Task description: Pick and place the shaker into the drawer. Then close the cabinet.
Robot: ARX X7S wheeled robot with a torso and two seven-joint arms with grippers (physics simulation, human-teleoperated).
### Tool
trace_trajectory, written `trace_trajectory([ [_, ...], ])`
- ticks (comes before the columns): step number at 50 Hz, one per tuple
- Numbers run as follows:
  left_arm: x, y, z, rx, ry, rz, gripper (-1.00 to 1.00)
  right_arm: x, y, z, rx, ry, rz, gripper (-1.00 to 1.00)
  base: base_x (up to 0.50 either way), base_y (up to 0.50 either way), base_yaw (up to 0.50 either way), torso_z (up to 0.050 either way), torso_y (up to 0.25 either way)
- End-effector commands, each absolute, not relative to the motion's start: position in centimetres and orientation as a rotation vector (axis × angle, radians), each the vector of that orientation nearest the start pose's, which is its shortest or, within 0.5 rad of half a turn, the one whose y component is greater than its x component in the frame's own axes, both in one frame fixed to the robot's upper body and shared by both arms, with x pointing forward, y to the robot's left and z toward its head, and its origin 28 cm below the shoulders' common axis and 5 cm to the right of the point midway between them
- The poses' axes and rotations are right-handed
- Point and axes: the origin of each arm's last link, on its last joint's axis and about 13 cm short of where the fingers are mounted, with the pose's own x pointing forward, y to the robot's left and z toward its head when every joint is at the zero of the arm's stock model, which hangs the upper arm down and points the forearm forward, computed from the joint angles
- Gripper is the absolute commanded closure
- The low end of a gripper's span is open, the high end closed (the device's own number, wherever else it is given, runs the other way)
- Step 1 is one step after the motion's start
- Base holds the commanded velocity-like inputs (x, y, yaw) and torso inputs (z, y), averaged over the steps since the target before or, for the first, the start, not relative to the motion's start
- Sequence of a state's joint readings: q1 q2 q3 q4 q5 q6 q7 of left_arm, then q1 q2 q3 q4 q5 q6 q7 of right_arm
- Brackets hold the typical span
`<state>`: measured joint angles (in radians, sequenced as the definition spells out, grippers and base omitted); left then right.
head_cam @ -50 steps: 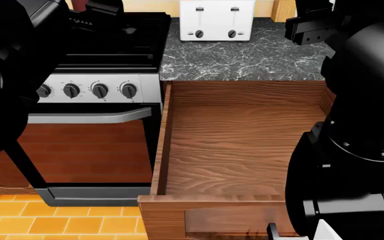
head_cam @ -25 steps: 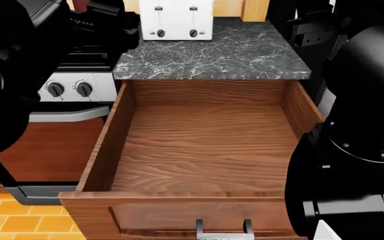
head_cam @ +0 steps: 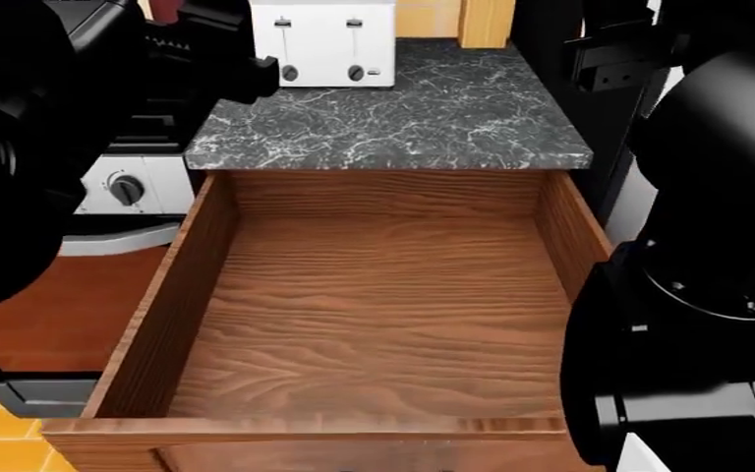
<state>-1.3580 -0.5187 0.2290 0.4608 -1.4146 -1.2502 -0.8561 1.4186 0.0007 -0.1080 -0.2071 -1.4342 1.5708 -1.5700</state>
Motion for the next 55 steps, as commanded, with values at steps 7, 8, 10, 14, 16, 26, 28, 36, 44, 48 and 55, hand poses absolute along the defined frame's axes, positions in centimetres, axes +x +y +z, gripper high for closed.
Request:
trace_trajectory([
  [7,23.5,21.4,35.2,0.147,-0.256,-0.179,1.0,24.5,-14.8,37.7,-0.109,-0.057,0.154,1.0,0.17,0.0,0.0,0.0,0.003],
  [8,23.5,21.4,35.2,0.147,-0.255,-0.179,1.0,24.4,-14.8,37.7,-0.109,-0.058,0.154,1.0,0.0,0.0,0.0,0.0,0.0],
  [10,23.5,21.5,35.2,0.145,-0.255,-0.179,1.0,24.4,-14.8,38.1,-0.109,-0.063,0.154,1.0,0.0,0.0,0.0,0.0,0.0],
  [14,23.5,21.5,35.1,0.141,-0.255,-0.179,1.0,24.4,-14.9,40.0,-0.109,-0.08,0.154,1.0,0.0,0.0,0.0,0.0,0.002],
  [16,23.4,21.5,35.1,0.139,-0.256,-0.18,1.0,24.3,-14.9,41.0,-0.109,-0.085,0.156,1.0,0.0,0.0,0.0,0.0,0.0],
  [26,23.5,21.6,35.0,0.136,-0.255,-0.181,1.0,25.6,-13.8,42.7,-0.19,0.037,0.13,1.0,0.0,0.0,0.0,0.001,0.0],
  [28,23.5,21.6,34.9,0.133,-0.255,-0.181,1.0,25.8,-13.6,42.6,-0.2,0.05,0.127,1.0,0.0,0.0,0.0,0.0,0.005],
  [36,23.4,21.8,34.9,0.127,-0.255,-0.177,1.0,27.8,-13.0,40.9,-0.24,0.186,0.129,1.0,0.0,0.0,0.0,0.0,0.0],
  [44,23.1,21.9,34.9,0.123,-0.261,-0.174,1.0,32.1,-11.2,39.0,-0.238,0.257,0.138,1.0,0.0,0.0,0.0,0.0,0.001],
  [48,23.1,22.1,34.8,0.121,-0.259,-0.17,1.0,33.5,-10.4,37.1,-0.253,0.342,0.149,1.0,0.0,0.0,0.0,0.0,0.0],
  [55,23.3,22.2,34.9,0.12,-0.259,-0.165,1.0,34.5,-10.2,34.7,-0.278,0.493,0.235,1.0,0.0,0.0,0.0,0.0,0.001],
])
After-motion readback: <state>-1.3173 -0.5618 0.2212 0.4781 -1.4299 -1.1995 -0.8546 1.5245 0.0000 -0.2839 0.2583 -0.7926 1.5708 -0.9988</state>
